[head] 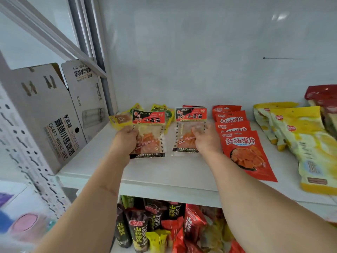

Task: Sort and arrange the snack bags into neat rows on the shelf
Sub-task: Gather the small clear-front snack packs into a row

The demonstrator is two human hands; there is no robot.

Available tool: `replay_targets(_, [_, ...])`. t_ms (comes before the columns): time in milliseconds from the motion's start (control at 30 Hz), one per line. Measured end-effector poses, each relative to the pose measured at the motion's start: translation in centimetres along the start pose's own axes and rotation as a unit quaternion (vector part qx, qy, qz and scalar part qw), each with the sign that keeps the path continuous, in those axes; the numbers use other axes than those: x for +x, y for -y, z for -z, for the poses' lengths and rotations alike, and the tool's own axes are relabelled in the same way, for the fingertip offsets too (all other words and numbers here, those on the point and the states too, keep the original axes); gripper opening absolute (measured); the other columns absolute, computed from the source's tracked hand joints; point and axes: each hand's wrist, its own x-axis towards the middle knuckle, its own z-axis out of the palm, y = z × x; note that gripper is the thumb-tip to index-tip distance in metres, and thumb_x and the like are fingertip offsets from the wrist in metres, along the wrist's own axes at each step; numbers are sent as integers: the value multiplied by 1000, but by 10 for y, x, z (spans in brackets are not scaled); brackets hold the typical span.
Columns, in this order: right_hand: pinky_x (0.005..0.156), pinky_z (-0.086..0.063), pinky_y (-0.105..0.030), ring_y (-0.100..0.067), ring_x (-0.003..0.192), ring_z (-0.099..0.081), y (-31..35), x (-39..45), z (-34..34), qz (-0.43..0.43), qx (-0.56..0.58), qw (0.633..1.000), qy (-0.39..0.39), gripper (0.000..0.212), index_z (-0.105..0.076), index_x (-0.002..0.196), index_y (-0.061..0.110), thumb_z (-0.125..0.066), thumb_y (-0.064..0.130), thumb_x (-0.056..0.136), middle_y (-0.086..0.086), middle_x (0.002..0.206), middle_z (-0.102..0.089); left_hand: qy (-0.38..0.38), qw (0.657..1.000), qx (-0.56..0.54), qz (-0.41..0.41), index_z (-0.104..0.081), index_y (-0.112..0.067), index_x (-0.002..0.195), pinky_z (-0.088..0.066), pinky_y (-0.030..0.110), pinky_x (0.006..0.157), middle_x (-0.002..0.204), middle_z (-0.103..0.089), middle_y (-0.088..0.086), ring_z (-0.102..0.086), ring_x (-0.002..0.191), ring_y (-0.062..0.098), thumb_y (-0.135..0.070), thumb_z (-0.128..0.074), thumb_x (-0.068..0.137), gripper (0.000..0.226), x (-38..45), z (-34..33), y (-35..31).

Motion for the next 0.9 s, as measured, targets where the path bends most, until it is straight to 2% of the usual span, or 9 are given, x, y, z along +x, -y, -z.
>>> replay_targets(100, [74,-39,-29,-29,109,-62,-13,-7,9,-5,-59,998,3,47,-47,136,11,-56,38,99,-8,124,-64,-11,1000,5,6,-67,-18,105,-59,53,86,97,-73,10,-72,91,34,-21,-51,100,18,-17,-5,8])
replay_targets(200, [75,-42,-31,-30,108,-62,-21,-7,11,-5,-84,996,-7,46,-45,136,10,-55,35,99,-10,124,-63,-5,1000,12,5,-67,-17,98,-58,55,87,98,-72,13,-70,90,34,-25,-53,96,17,-18,-8,17])
replay_targets(267, [76,-43,-32,-32,109,-62,-21,-6,11,-4,-100,995,-12,47,-42,140,11,-54,32,100,-11,125,-62,-1,1000,10,3,-66,-10,100,-55,47,79,87,-68,13,-61,77,29,-29,-54,90,24,-20,-11,21])
replay_targets(367, [74,-47,-35,-34,106,-63,-19,-4,4,-11,-116,993,-21,45,-45,136,10,-56,32,99,-12,119,-65,1,999,43,-2,-66,-9,89,-56,49,74,78,-63,13,-56,71,26,-27,-55,94,22,-36,-19,15])
replay_targets(433, [71,-45,-34,-33,102,-63,-19,0,-1,-9,-128,991,-33,40,-50,129,8,-59,32,97,-11,115,-66,-7,997,76,-10,-65,-4,94,-56,40,69,80,-65,10,-59,72,26,-22,-51,101,24,-42,-23,13])
replay_targets(500, [69,-44,-33,-33,100,-63,-21,4,-5,-1,-142,989,-46,35,-54,122,7,-60,29,95,-12,113,-65,-14,995,98,-22,-64,-2,95,-46,29,57,81,-65,9,-56,67,21,-21,-49,102,25,-43,-26,13])
replay_targets(567, [72,-51,-36,-33,98,-63,-21,6,-8,-2,-151,987,-55,31,-55,116,6,-61,27,93,-12,109,-66,-12,994,104,-32,-63,-2,95,-42,25,50,76,-60,7,-52,62,17,-20,-48,103,25,-44,-26,14])
replay_targets(667, [78,-54,-42,-34,97,-62,-19,6,-10,-10,-136,989,-55,31,-55,112,5,-63,25,90,-15,108,-66,-10,994,107,-36,-61,1,94,-38,27,54,73,-56,7,-50,63,20,-20,-47,103,27,-44,-28,14])
replay_targets(900, [99,-43,-40,-36,125,-49,-13,-3,3,-23,-108,993,-51,42,-50,136,3,-51,23,100,-20,136,-51,30,991,129,-22,-47,-10,72,-32,31,60,69,-47,8,-44,67,25,-20,-46,101,31,-50,-51,14])
